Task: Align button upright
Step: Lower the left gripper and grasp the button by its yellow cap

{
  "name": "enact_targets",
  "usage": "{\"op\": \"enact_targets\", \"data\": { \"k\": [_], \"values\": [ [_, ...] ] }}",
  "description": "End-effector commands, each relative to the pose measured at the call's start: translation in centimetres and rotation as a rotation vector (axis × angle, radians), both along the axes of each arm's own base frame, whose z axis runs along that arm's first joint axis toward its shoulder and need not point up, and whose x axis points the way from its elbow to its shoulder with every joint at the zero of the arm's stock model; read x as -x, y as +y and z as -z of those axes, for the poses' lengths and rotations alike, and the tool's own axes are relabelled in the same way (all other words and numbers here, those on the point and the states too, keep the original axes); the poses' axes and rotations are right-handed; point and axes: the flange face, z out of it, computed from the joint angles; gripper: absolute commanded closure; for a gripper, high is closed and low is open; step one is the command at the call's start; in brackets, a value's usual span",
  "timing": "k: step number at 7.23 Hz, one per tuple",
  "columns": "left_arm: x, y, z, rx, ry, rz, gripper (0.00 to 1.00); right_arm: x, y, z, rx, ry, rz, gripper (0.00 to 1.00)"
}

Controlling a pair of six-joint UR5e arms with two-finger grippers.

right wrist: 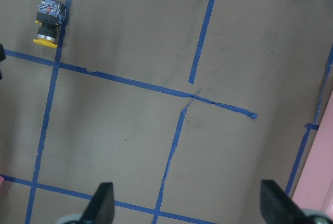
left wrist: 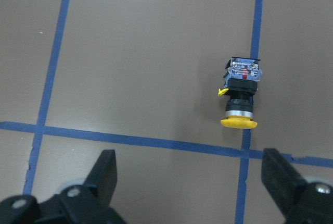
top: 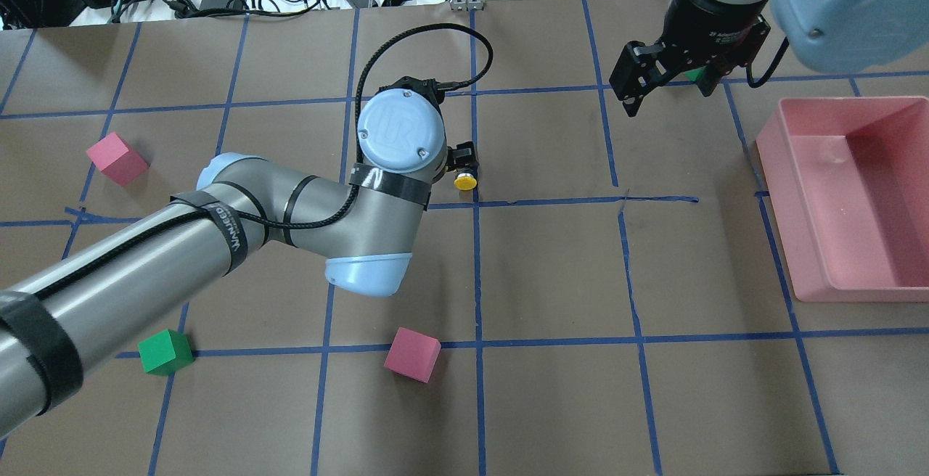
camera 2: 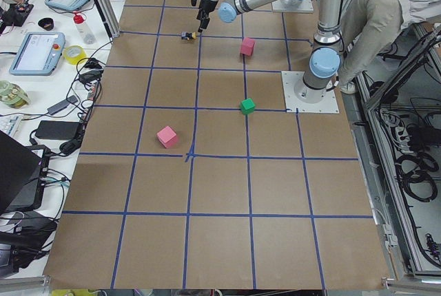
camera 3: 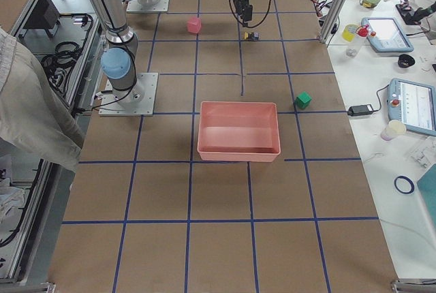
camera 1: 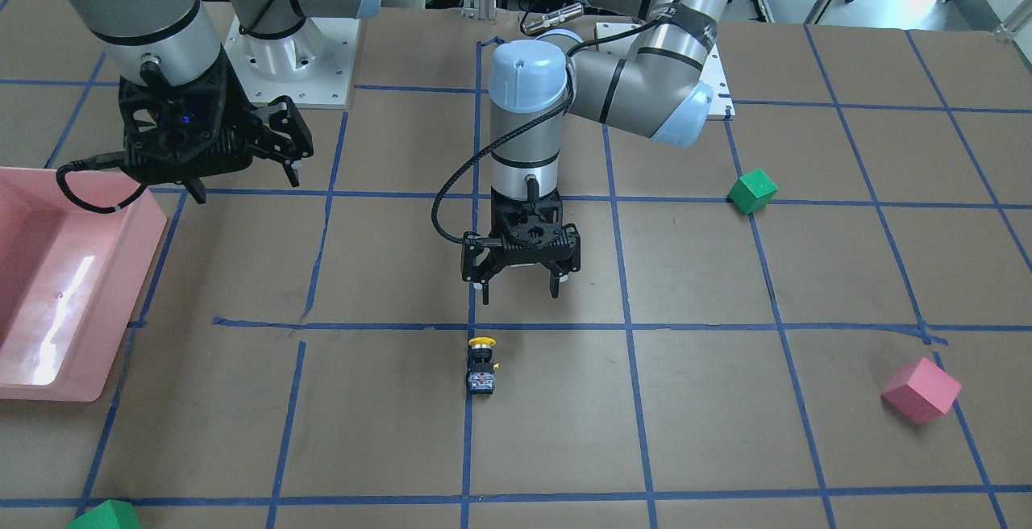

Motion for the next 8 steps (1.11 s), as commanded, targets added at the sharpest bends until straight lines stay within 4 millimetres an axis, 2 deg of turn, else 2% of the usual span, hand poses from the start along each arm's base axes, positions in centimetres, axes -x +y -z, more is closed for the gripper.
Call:
{"op": "enact_targets", "data": {
  "k": [1, 3, 4, 7, 8],
  "values": [
    [1.4, 0.4, 4.9, 0.072, 0.016, 0.019, 0.00, -0.4, 0.2, 0.2, -0.005, 0.007, 0.003, 0.00],
    [1.8, 0.1, 8.6, 0.113, 0.018, 0.050, 0.00, -0.4, 0.3, 0.3, -0.006, 0.011, 0.003, 0.00],
    [2.2, 0.2, 9.9, 0.117, -0.007, 0.108, 0.01, -0.4, 0.2, 0.5, -0.011, 0.012, 0.002, 0.00],
    [3.4, 0.2, 11.1, 0.123, -0.008, 0.134, 0.04, -0.1, 0.2, 0.5, -0.013, 0.026, 0.004, 0.00],
    [3.7, -0.1, 10.8, 0.132, -0.002, 0.138, 0.19, 0.1, 0.2, 0.5, -0.012, 0.054, 0.004, 0.00]
  ]
}}
